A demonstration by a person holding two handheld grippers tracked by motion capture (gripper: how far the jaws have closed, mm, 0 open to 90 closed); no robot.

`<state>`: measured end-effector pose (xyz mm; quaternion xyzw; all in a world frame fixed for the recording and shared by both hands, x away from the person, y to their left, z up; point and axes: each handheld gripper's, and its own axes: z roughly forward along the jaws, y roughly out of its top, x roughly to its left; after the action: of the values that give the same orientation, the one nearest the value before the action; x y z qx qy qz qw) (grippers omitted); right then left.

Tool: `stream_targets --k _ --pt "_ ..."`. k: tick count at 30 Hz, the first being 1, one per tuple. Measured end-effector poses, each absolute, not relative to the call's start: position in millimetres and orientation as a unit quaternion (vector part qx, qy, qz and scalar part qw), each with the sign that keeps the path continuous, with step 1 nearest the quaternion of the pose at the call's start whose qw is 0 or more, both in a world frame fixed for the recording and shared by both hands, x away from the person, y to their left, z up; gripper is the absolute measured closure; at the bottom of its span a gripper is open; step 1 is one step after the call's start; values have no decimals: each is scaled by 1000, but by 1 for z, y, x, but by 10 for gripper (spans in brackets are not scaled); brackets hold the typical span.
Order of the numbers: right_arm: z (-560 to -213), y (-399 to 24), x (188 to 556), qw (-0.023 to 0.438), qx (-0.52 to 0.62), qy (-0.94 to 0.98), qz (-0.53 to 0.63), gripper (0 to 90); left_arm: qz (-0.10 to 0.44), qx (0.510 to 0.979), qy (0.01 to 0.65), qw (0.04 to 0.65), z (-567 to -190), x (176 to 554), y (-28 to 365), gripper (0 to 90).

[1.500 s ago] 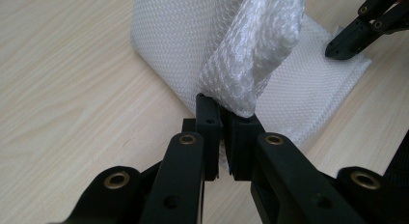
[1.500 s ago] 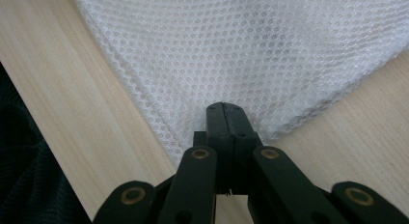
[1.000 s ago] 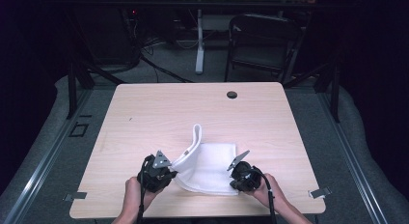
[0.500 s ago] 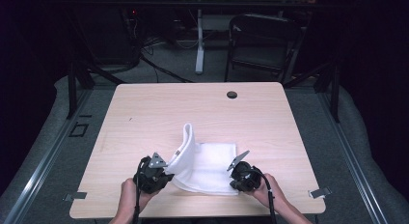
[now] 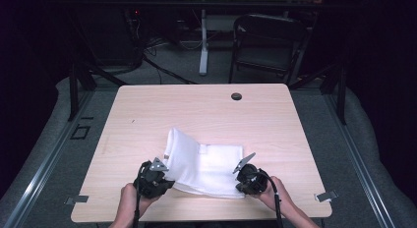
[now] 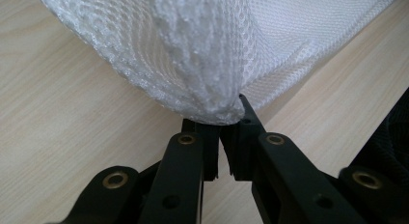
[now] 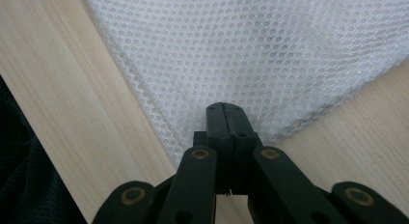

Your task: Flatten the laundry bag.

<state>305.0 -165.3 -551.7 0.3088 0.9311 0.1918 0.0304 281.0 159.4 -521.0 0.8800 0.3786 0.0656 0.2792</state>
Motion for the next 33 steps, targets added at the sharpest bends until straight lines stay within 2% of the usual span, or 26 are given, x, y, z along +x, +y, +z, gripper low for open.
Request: stream_targets --k 5,8,13,17,23,28,29,31,33 --pt "-552 -165 305 30 309 931 192 900 53 881 383 273 -522 279 169 762" --pt "-552 -165 305 29 309 931 193 900 44 879 393 267 -522 278 180 681" --pt "-552 -166 305 26 311 930 196 900 44 869 419 258 -522 275 198 493" --pt "-552 -167 306 26 312 929 195 900 57 858 433 271 -517 272 205 385" --pt "-552 -169 306 25 314 929 194 900 69 857 410 304 -509 271 197 268" --pt "-551 -171 307 24 315 929 190 900 56 875 370 307 -511 279 173 231" --pt "-551 -172 307 19 312 931 191 880 51 879 363 306 -512 281 168 231" --pt "-547 -175 308 13 319 925 208 647 50 885 347 305 -513 285 157 230" --pt "-543 -178 308 12 323 919 226 573 50 892 330 304 -514 289 145 232"
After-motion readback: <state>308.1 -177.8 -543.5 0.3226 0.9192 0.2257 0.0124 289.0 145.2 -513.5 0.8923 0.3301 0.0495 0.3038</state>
